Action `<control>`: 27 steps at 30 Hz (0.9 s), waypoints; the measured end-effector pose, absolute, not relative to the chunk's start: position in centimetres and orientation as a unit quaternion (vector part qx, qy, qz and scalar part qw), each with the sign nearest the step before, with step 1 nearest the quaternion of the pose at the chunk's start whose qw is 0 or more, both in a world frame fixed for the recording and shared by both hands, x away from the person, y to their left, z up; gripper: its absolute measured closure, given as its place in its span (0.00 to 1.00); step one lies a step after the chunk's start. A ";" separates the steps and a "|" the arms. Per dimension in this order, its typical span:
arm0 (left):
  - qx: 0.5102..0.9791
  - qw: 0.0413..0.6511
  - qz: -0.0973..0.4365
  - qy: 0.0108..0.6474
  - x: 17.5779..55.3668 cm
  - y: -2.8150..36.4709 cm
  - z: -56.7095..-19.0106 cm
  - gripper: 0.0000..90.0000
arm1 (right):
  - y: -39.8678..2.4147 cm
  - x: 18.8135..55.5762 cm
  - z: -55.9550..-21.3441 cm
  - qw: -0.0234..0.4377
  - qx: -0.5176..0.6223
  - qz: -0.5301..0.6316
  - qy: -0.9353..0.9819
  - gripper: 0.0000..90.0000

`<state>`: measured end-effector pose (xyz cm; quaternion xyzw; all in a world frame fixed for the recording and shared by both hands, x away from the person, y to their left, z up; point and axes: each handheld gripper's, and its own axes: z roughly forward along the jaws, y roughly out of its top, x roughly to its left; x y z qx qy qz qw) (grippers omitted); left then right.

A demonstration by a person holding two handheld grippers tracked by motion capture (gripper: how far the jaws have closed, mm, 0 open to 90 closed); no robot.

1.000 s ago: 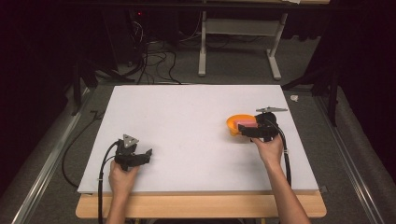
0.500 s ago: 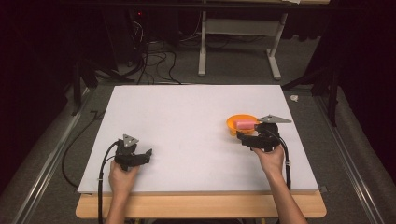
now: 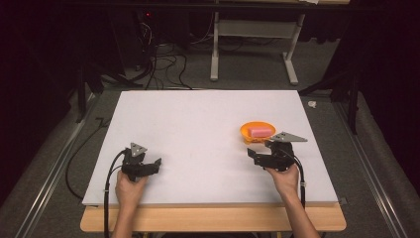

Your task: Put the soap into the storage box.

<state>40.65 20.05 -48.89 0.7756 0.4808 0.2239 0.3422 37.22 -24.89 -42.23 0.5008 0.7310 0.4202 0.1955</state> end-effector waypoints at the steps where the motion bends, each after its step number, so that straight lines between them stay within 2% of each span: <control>1: 0.776 0.342 0.224 0.481 40.6 20.0 -48.9 0.24 | -24.8 37.2 -42.3 0.194 0.501 0.420 0.731 0.24; 27: 0.777 0.340 0.225 0.480 40.6 20.0 -48.9 0.24 | -23.6 36.1 -44.4 0.177 0.491 0.422 0.742 0.28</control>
